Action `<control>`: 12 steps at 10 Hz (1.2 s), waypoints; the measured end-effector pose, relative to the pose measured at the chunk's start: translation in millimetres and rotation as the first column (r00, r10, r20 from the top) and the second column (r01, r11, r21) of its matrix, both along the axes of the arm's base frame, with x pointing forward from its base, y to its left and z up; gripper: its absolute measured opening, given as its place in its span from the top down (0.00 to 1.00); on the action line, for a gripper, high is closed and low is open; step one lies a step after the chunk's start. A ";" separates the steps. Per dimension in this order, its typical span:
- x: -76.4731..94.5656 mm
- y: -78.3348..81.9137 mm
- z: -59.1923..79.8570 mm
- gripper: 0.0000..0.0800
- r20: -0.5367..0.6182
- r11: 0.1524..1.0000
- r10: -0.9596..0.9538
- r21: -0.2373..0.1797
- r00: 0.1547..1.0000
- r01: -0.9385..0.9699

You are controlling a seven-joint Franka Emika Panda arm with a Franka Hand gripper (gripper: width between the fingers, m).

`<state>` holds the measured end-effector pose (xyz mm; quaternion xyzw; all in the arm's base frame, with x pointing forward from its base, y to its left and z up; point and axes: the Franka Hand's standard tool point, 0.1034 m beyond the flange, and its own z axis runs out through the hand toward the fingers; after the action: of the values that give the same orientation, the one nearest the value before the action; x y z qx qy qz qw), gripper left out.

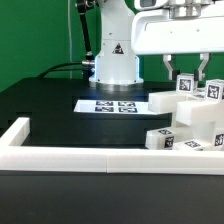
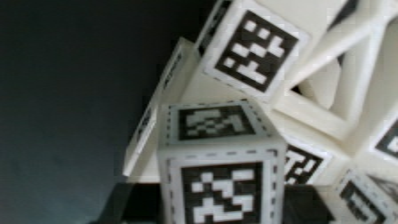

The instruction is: Assemble chair

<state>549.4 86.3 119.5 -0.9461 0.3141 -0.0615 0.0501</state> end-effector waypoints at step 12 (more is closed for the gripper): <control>5.2 12.9 4.5 0.24 -0.045 0.886 -0.450 0.104 0.892 0.452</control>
Offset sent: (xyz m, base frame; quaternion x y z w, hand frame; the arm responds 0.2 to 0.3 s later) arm -0.0053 0.0035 -0.0029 0.0092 -0.0041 0.2566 0.9665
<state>554.6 99.3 123.9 -0.8434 0.5288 -0.0443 0.0842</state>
